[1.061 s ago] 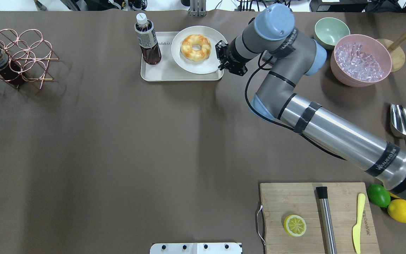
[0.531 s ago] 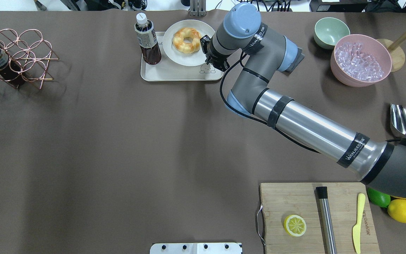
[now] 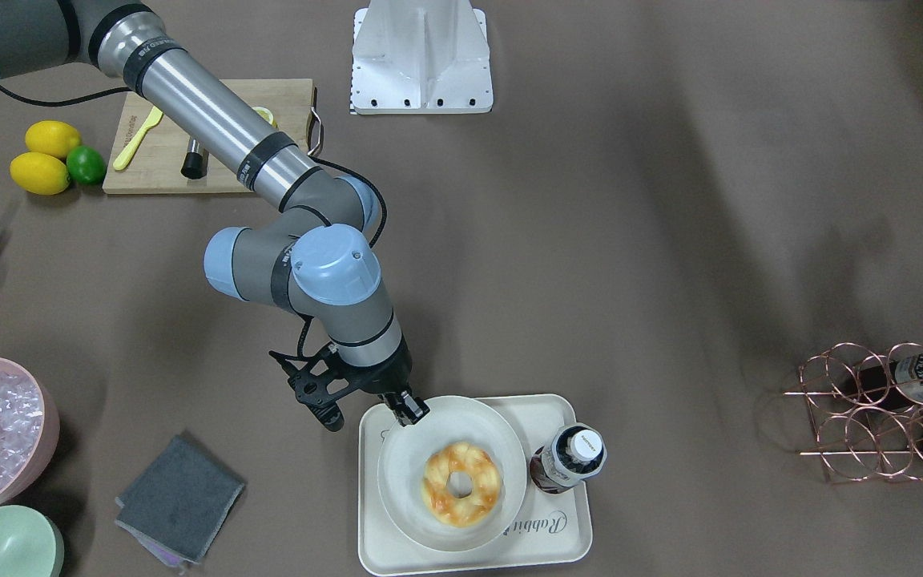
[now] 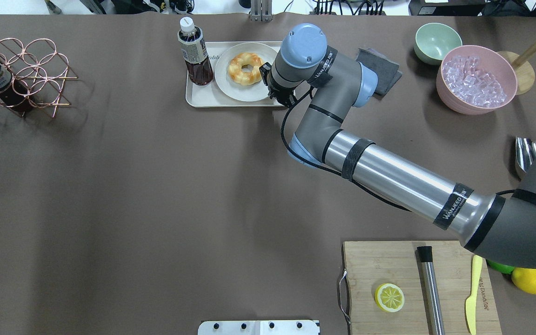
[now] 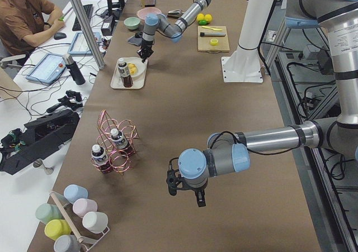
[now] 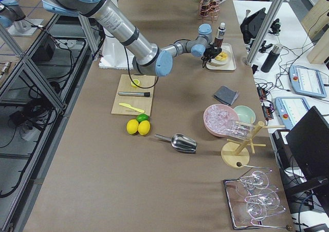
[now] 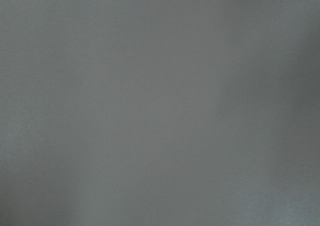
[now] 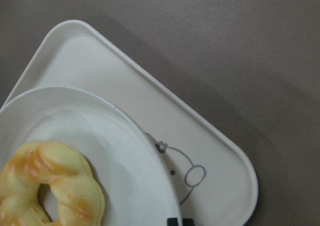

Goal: Place donut on tray

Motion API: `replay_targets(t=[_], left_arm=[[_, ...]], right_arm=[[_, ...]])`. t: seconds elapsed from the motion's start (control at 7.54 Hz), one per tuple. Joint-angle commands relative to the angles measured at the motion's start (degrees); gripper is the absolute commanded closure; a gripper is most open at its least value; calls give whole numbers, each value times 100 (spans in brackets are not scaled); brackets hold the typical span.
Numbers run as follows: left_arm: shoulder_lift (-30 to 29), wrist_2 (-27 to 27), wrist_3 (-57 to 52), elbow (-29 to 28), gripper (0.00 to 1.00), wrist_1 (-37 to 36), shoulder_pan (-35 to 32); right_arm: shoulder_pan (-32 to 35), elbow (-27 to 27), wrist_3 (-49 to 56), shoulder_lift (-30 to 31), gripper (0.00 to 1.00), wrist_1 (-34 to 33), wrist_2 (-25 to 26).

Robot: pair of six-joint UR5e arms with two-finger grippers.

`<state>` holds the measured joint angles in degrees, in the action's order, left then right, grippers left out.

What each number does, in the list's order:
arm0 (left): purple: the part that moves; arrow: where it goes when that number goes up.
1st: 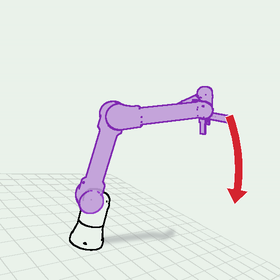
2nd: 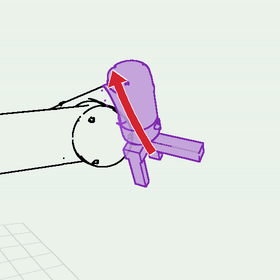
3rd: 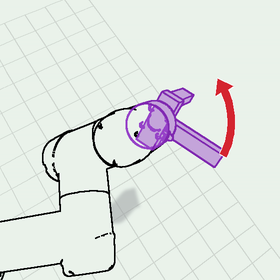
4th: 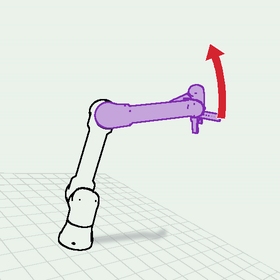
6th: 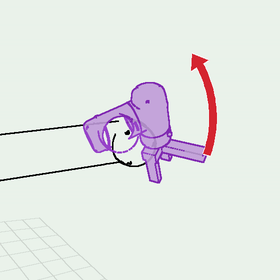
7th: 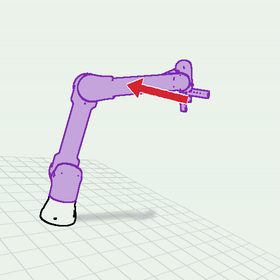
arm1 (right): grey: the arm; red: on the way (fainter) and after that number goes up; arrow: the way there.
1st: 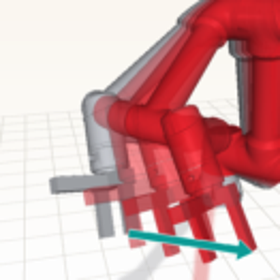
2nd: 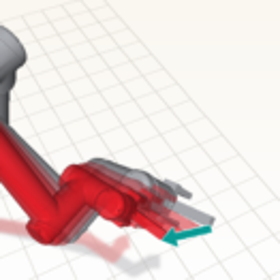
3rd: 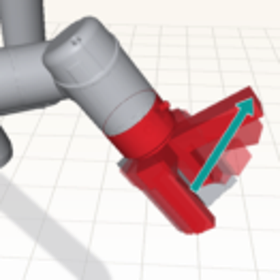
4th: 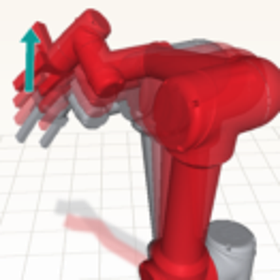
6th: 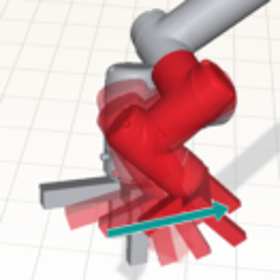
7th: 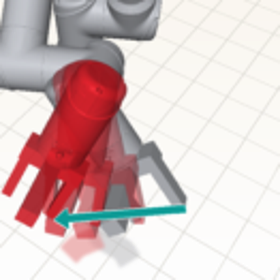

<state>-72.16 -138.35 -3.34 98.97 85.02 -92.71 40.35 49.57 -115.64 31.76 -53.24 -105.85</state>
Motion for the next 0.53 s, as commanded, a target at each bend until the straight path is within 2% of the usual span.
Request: replay_targets(t=[0.0,0.13,0.4], left_arm=[[0,1,0,-1,2,-3,-1],[0,1,0,-1,2,-3,-1],[44,1,0,-1,2,-3,-1]], right_arm=[[61,-18,154,-47,8,-81,-32],[131,-18,190,-169,0,-264,-137],[263,69,356,-241,0,-345,-462]])
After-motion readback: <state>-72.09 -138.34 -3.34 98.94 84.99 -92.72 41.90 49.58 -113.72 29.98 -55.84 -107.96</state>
